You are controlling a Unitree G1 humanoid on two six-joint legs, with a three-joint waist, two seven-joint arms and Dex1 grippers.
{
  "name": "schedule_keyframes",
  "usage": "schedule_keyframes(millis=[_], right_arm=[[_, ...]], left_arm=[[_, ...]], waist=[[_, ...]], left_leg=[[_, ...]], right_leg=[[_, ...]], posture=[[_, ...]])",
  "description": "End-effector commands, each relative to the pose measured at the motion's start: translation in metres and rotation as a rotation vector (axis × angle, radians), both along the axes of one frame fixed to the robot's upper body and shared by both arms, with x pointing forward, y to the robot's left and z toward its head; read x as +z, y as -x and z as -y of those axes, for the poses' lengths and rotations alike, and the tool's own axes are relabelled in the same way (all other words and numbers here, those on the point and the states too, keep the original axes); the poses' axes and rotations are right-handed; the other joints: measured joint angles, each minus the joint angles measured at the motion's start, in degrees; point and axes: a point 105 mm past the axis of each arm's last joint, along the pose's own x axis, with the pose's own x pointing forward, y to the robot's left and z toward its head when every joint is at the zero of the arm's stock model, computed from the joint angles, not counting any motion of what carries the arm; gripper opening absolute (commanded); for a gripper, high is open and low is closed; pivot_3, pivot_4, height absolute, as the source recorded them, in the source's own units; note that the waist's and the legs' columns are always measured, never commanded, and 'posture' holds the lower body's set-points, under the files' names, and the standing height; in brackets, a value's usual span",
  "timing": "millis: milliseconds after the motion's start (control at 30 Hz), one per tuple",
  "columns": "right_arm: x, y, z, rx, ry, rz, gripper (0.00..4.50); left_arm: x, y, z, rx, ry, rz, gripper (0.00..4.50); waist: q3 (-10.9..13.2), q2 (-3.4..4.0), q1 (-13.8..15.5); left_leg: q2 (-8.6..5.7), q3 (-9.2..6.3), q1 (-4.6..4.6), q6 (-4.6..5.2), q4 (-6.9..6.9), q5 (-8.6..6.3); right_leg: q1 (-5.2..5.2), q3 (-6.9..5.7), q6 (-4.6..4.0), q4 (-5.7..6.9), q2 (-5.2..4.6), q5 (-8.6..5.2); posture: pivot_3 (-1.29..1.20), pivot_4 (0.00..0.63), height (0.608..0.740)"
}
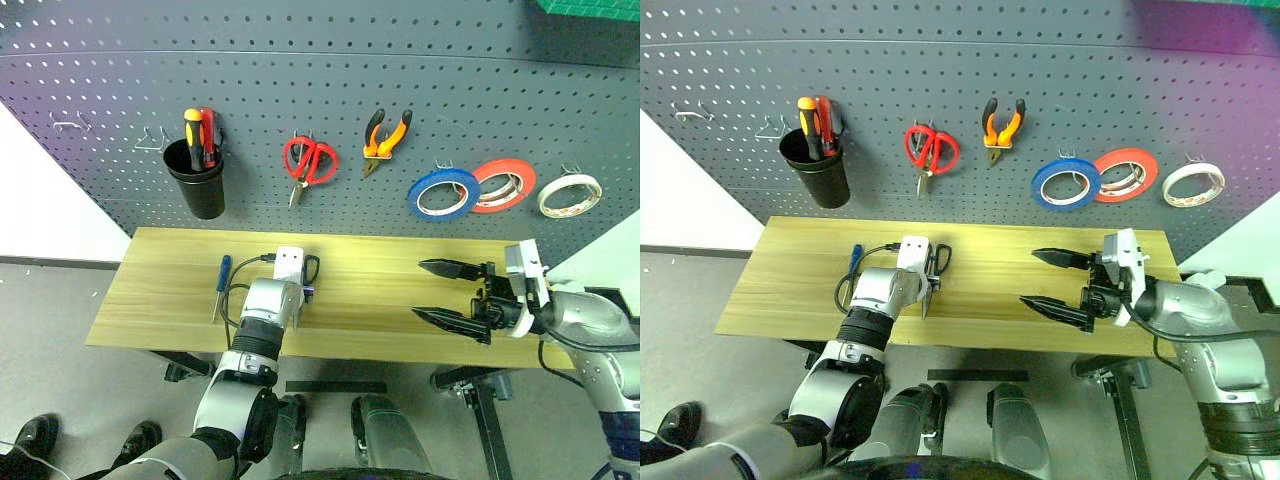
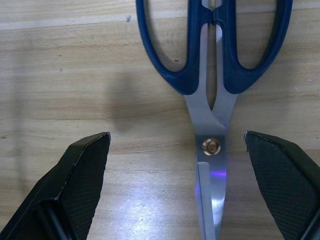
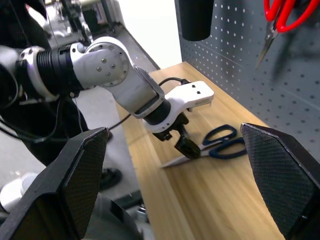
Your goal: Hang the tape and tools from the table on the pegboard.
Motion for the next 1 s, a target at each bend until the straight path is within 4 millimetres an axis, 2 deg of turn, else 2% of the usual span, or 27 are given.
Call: schedule_keyframes(millis=[33, 400, 500, 800, 1000], right_arm=[[0.008, 0.005, 0.012, -0.001, 0.000, 0.016, 4.44], [0.007, 0.002, 0.014, -0.036, 0.011, 0.032, 4.44], [0.006, 0.001, 0.015, -0.047, 0.015, 0.033, 4.50], [0.010, 0.001, 0.016, -0.072, 0.014, 0.049, 4.50], [0.011, -0.001, 0.016, -0.079, 0.026, 0.058, 4.50]], left_arm=[[0.005, -0.005, 0.002, -0.003, -0.009, 0.018, 4.50], [-0.002, -0.009, 0.011, -0.023, -0.021, 0.012, 4.50], [-0.005, -0.008, 0.009, -0.028, -0.050, 0.002, 3.91], [-0.013, -0.003, 0.004, -0.051, -0.124, -0.047, 0.89], [-0.017, 0.000, 0.001, -0.044, -0.152, -0.055, 0.85]], waist=[[0.07, 0.00, -0.08], [0.51, 0.00, -0.22], [0.51, 0.01, -0.24], [0.50, 0.01, -1.15], [0.50, 0.03, -1.62]], left_leg=[[0.00, 0.00, 0.00, 0.00, 0.00, 0.00], [0.00, 0.03, -0.02, 0.02, 0.05, -0.03], [0.00, 0.03, -0.02, 0.02, 0.06, -0.03], [0.00, 0.03, 0.00, 0.01, 0.06, -0.03], [0.00, 0.03, 0.01, 0.01, 0.07, -0.03]], right_leg=[[0.00, 0.00, 0.00, 0.00, 0.00, 0.00], [0.01, 0.01, 0.04, 0.00, -0.01, 0.00], [0.01, 0.01, 0.04, 0.00, -0.01, 0.00], [0.03, 0.01, 0.06, 0.00, -0.01, 0.00], [0.06, 0.01, 0.08, 0.01, -0.01, 0.00]], posture=[[-0.21, 0.211, 0.740], [-0.23, 0.216, 0.740], [-0.24, 0.218, 0.740], [-0.26, 0.215, 0.740], [-0.26, 0.212, 0.740]])
